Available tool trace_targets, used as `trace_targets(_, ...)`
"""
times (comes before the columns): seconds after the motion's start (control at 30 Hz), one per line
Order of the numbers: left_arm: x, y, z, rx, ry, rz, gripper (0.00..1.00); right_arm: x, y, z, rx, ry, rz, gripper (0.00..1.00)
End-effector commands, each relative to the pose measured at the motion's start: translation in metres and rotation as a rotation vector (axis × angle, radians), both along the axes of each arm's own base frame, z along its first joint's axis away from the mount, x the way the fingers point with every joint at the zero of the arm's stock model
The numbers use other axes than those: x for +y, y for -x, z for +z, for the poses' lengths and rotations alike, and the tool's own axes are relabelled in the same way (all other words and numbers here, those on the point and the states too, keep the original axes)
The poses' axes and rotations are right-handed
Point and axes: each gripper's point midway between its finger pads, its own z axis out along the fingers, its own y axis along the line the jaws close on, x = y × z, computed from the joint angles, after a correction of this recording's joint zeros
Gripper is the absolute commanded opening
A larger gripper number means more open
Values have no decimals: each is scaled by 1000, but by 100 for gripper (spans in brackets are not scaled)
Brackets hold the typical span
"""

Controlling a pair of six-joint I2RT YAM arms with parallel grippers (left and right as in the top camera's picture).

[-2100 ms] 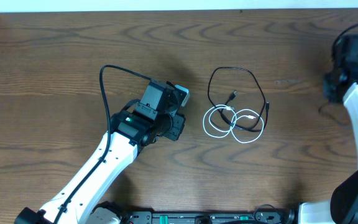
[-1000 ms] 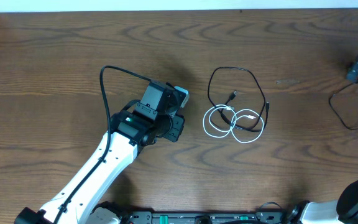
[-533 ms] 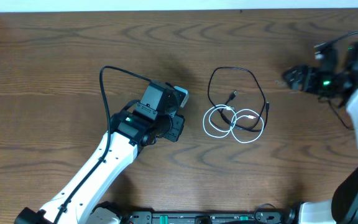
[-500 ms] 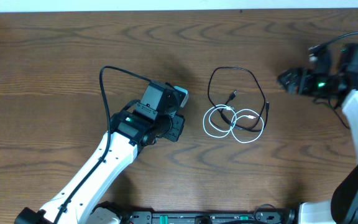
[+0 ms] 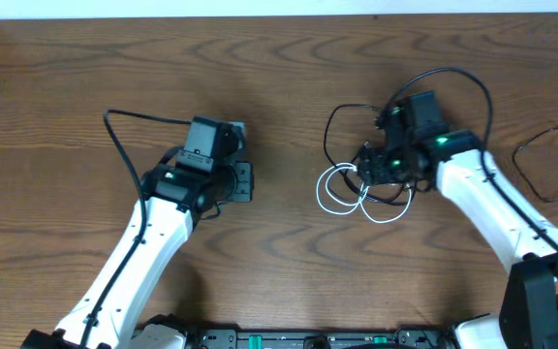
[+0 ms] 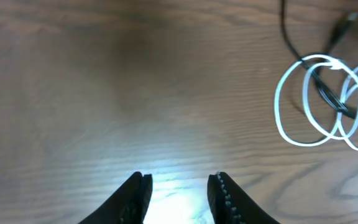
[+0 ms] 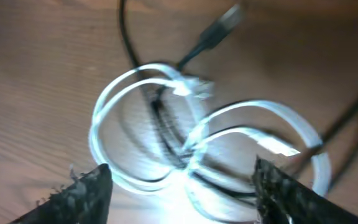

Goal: Untangle cables
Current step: 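Move the right gripper left and grasp the white cable loops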

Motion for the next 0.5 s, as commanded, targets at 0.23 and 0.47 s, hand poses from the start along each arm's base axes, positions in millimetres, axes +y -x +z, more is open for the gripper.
trace_targets(0.23,6,3,0,24,-7,33,38,31,32,-48,141,140,-160,58)
trace_targets(0.47,6,3,0,23,-8,33,38,43,47,-76,201,188,-111,59)
